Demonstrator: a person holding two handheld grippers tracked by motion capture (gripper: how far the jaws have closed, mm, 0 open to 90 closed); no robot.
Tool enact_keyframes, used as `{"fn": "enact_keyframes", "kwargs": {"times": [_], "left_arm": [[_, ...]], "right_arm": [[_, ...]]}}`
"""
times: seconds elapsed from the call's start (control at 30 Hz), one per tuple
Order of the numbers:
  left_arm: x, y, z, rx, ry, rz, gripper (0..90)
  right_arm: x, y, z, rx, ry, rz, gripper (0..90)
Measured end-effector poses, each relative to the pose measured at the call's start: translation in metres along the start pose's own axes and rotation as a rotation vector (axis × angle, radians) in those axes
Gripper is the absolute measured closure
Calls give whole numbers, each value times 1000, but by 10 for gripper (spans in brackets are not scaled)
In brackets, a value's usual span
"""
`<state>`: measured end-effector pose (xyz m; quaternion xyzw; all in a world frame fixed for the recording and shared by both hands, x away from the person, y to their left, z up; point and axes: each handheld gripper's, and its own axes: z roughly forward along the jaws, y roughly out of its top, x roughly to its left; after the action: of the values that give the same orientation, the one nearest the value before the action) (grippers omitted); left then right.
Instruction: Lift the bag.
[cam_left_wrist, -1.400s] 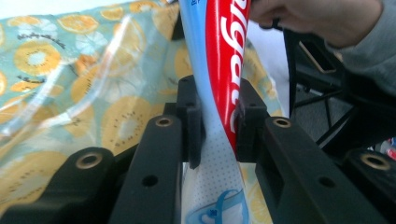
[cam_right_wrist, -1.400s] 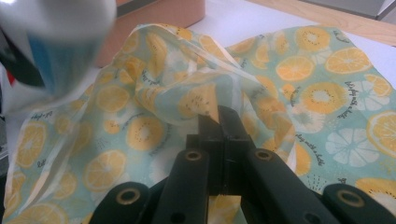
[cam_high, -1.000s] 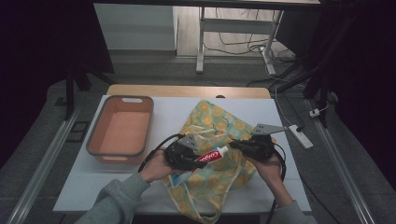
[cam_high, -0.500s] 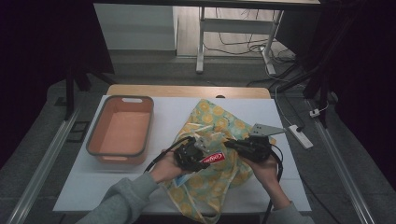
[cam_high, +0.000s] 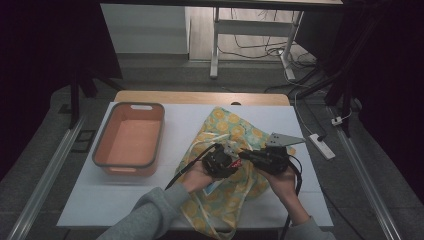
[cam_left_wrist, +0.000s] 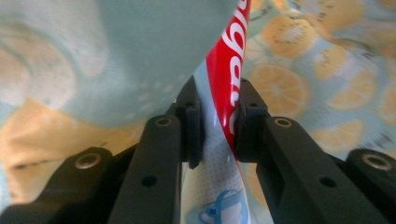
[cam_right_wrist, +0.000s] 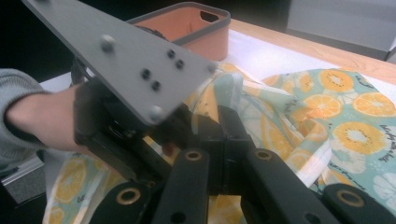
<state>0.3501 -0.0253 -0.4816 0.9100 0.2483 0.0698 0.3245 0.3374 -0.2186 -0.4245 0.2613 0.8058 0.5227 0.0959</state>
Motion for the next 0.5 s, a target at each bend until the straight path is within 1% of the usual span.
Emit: {"fn": "enact_keyframes", "kwargs": {"times": [0.1, 0.17, 0.23, 0.27, 0.3, 0.33, 0.37, 0.4, 0.43, 0.47, 0.5], "left_arm": [[2, -1, 13, 22, 23, -6, 747], [3, -1, 19, 38, 11, -15, 744], [2, -2, 24, 44, 18, -14, 739], [2, -2, 24, 40, 16, -19, 737], [3, -2, 24, 30, 8, -29, 731], [4, -1, 23, 29, -2, -36, 721], [4, -1, 22, 23, -12, -43, 694], [4, -1, 19, 26, -14, -40, 636], [3, -1, 16, 35, -25, -38, 595], [1, -2, 12, 28, -25, -34, 546], [-1, -3, 5, 17, -17, -24, 512]], "right_arm": [[-2, -2, 1, 8, -11, 5, 894], [-5, -4, 1, 15, -17, 11, 894], [-9, -6, 1, 20, -26, 19, 894], [-10, -7, 1, 21, -26, 25, 894], [-12, -8, 1, 21, -28, 29, 894], [-13, -9, 1, 22, -30, 33, 894], [-14, -10, 1, 25, -32, 35, 894], [-14, -10, 1, 24, -33, 36, 894], [-15, -11, 1, 24, -33, 39, 894], [-16, -11, 1, 25, -34, 40, 894], [-16, -11, 1, 25, -36, 42, 894]]}}
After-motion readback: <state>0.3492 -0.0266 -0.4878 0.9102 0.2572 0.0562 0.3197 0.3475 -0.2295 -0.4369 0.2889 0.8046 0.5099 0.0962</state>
